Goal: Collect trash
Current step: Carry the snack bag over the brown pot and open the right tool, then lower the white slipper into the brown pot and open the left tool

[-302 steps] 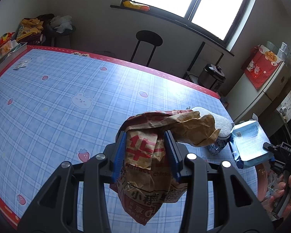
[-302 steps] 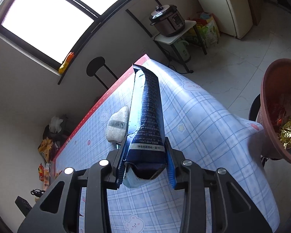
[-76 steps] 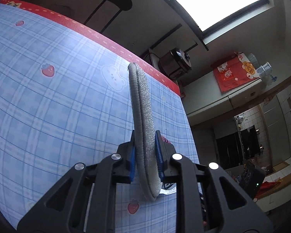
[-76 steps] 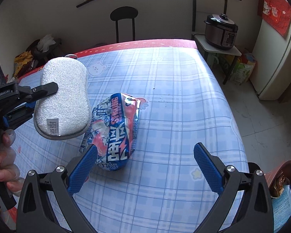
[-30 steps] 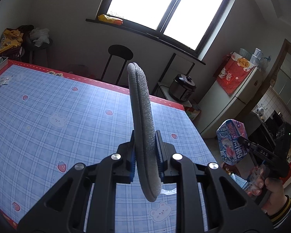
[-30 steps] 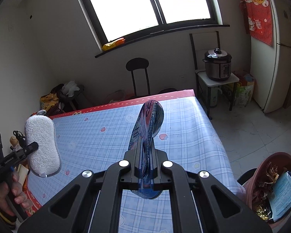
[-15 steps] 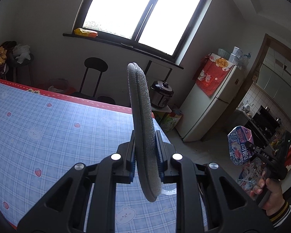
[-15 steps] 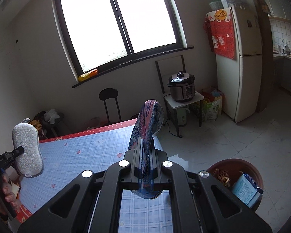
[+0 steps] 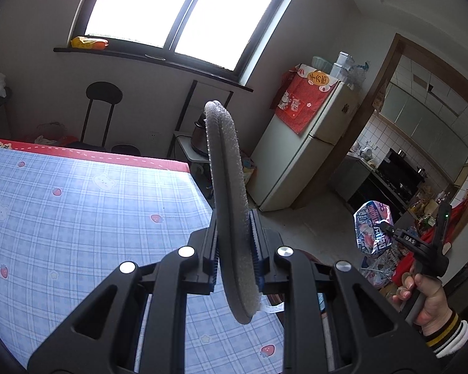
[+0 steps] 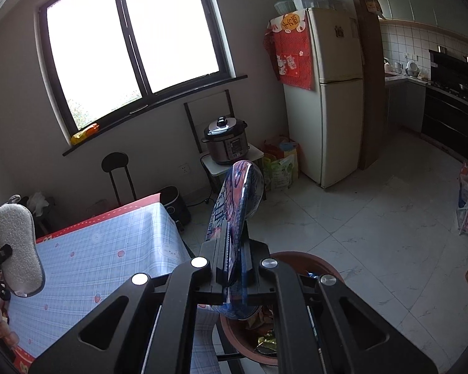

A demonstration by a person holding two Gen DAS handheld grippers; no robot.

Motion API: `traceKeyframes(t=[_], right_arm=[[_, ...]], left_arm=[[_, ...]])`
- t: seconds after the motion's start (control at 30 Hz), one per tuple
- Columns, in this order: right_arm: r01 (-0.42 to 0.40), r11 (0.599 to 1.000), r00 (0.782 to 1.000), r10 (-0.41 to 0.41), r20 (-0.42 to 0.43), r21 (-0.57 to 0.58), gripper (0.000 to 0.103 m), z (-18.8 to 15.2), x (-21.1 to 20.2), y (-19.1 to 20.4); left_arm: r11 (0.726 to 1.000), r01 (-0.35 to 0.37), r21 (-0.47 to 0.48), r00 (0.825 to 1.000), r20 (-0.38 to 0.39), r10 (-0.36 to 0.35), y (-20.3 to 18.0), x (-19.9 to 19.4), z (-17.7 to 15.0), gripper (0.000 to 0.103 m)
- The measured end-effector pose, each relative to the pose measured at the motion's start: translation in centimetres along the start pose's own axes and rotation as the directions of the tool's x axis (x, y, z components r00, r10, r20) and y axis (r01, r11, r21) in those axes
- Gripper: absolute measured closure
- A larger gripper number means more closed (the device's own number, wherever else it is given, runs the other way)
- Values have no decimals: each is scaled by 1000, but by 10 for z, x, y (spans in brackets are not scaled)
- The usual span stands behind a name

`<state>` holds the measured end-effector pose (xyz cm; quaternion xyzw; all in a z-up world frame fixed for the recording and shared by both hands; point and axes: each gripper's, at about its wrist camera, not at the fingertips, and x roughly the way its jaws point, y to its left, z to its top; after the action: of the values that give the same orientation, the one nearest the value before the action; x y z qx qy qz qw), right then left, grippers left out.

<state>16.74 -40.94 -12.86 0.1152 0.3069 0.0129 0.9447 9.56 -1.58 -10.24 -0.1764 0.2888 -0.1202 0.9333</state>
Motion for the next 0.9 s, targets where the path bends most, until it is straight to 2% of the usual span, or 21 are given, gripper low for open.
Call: traceKeyframes(t=[0.33,0.37,0.4,0.43,0.47,0.53,0.6,0.67,0.73,0.9], right_arm=[[32,999,1000,-32,-1,10,94,4,6,-13],[35,999,999,-35,9,12,87,5,4,-13],[45,999,999,-45,23,14,69,6,1,-13],[60,998,997,-60,40,17,59,6,-3,-14],[73,997,995,-74,63,22,43,6,-8,-14],[74,997,993,-77,88,35,37,7,-16,-17],[84,995,991,-89,101,57,17,7,-23,-22],[63,995,990,-73,121,81,6,6,-33,-26],[40,995,990,-52,129,92,5,4,-41,-29],[104,992,986,-112,122,70,5,2,-60,-33]], left_arm=[[1000,-13,-8,1000,6,13,-8,3,-5,82],[1000,-14,-5,1000,6,14,-9,2,-5,82],[1000,-15,-2,1000,6,15,-10,2,-4,82],[1000,-15,3,1000,5,15,-11,1,-4,82],[1000,-15,9,1000,4,15,-12,1,-3,82],[1000,-11,21,1000,2,11,-15,1,-1,82],[999,-3,35,1000,-3,3,-18,2,0,82],[999,11,52,1000,-8,-10,-22,2,1,82],[997,28,70,1000,-15,-27,-28,5,2,82],[990,85,111,996,-44,-80,-49,19,3,82]])
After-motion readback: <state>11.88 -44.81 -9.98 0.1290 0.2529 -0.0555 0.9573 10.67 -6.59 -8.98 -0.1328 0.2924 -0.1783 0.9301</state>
